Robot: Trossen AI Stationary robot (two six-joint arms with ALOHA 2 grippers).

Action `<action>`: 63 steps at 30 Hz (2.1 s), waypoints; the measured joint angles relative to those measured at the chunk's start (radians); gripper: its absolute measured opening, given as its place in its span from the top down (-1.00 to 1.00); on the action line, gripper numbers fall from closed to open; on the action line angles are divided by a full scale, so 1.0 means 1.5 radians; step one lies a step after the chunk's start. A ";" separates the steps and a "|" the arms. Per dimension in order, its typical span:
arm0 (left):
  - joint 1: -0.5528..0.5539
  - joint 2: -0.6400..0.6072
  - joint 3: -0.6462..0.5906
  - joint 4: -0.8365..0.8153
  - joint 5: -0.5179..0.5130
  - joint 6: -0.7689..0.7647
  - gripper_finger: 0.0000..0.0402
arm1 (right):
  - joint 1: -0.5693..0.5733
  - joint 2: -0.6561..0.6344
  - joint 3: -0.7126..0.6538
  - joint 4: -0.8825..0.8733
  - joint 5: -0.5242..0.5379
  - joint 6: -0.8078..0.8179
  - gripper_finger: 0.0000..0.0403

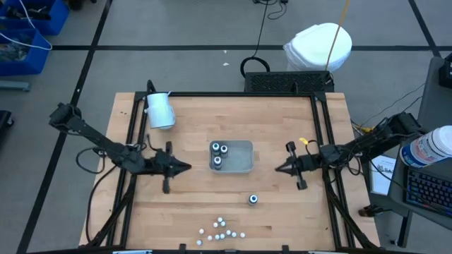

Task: Pick & Place food coloring
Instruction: Put the large blue food coloring bottle into the gray bin

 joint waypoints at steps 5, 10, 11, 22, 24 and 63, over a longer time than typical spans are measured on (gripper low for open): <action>0.000 0.208 0.143 0.023 -0.022 0.000 0.98 | 0.000 0.000 -0.001 0.044 -0.028 -0.010 0.99; 0.001 0.419 0.303 0.028 -0.082 -0.015 0.88 | 0.000 0.000 -0.001 0.069 -0.028 -0.009 1.00; 0.000 0.454 0.336 0.019 -0.074 -0.006 0.82 | 0.000 0.000 -0.001 0.073 -0.028 -0.007 1.00; 0.005 0.697 0.573 -0.021 -0.013 0.075 -0.17 | 0.000 -0.001 -0.001 0.098 -0.026 -0.046 0.99; 0.014 0.713 0.584 -0.019 -0.017 0.060 -0.31 | 0.000 -0.001 -0.001 0.097 -0.026 -0.051 1.00; 0.097 0.787 0.591 -0.025 0.141 0.005 -0.49 | -0.001 -0.001 -0.002 0.090 0.058 -0.058 1.00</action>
